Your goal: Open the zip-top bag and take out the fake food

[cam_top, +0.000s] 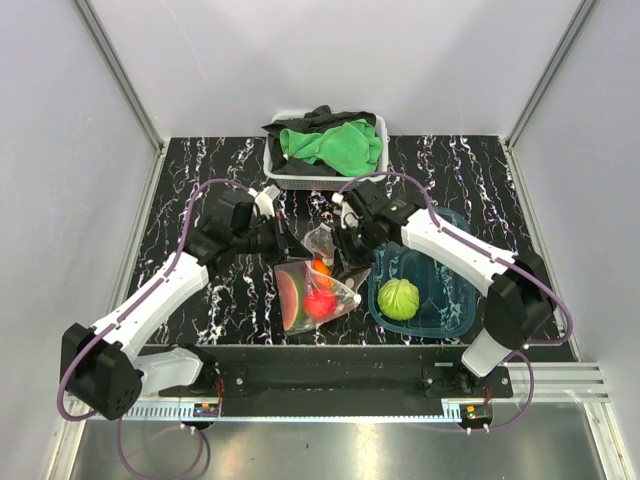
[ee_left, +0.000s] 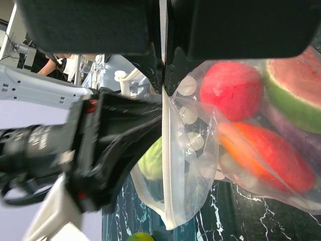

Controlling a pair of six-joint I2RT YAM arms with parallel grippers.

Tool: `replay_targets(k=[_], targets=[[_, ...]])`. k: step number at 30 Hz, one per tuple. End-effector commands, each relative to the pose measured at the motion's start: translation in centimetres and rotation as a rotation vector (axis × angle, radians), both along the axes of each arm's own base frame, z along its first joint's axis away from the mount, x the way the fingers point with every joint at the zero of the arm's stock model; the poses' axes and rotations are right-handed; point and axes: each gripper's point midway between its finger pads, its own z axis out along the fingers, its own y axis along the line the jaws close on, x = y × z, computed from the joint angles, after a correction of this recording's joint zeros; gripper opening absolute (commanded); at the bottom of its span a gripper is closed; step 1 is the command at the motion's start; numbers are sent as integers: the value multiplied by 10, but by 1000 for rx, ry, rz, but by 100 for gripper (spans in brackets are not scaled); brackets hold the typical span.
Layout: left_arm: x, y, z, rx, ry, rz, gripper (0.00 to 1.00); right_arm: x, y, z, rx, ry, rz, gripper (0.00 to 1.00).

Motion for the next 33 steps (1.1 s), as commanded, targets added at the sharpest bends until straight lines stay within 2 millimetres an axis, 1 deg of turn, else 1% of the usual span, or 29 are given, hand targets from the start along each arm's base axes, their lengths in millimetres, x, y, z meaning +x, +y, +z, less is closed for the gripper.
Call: replay_targets(k=[1,2,4,5,7,10,11,15,18,19,20,21,22,24,25,27,29,30,32,33], targets=[[14,-12,33,-61,-81,0,0,-3,21,-4,76,-35,80,35],[15,-13,34,-62,-86,3,0,-7,22,-8,70,-29,92,38],[17,-14,33,-64,-85,3,0,-9,27,-14,88,-21,109,40],[18,-15,32,-66,-84,-1,0,-10,28,-17,90,-16,114,44],[20,-18,26,-57,-79,-16,0,-11,33,-22,106,-12,131,47],[23,-20,20,-50,-60,-15,0,-15,35,-30,113,20,146,53],[23,-21,18,-49,-55,-14,0,-19,34,-35,112,33,152,59],[26,-24,15,-56,-55,-11,0,-23,36,-42,142,47,166,70],[28,-26,8,-47,-43,-9,0,-24,40,-46,172,47,178,76],[27,-27,6,-47,-28,-10,0,-26,39,-50,171,60,177,78],[27,-29,6,-53,-26,-14,0,-28,40,-51,179,67,181,79],[27,-31,6,-52,-27,-14,0,-27,42,-53,191,62,179,82],[25,-33,6,-49,-28,-18,0,-31,39,-59,184,76,177,83],[25,-34,4,-42,-28,-11,0,-33,40,-62,203,80,188,84],[23,-35,1,-40,-22,-12,0,-35,38,-67,200,85,189,85],[24,-36,-3,-35,-19,-6,0,-36,41,-68,222,83,199,86],[25,-37,-9,-26,-8,-10,0,-38,40,-77,211,91,205,88],[24,-37,-10,-27,5,-11,0,-37,39,-84,197,95,203,88],[21,-39,-10,-28,10,-14,0,-38,38,-88,190,102,206,89],[19,-38,-9,-27,1,-13,0,-35,40,-90,198,89,204,89]])
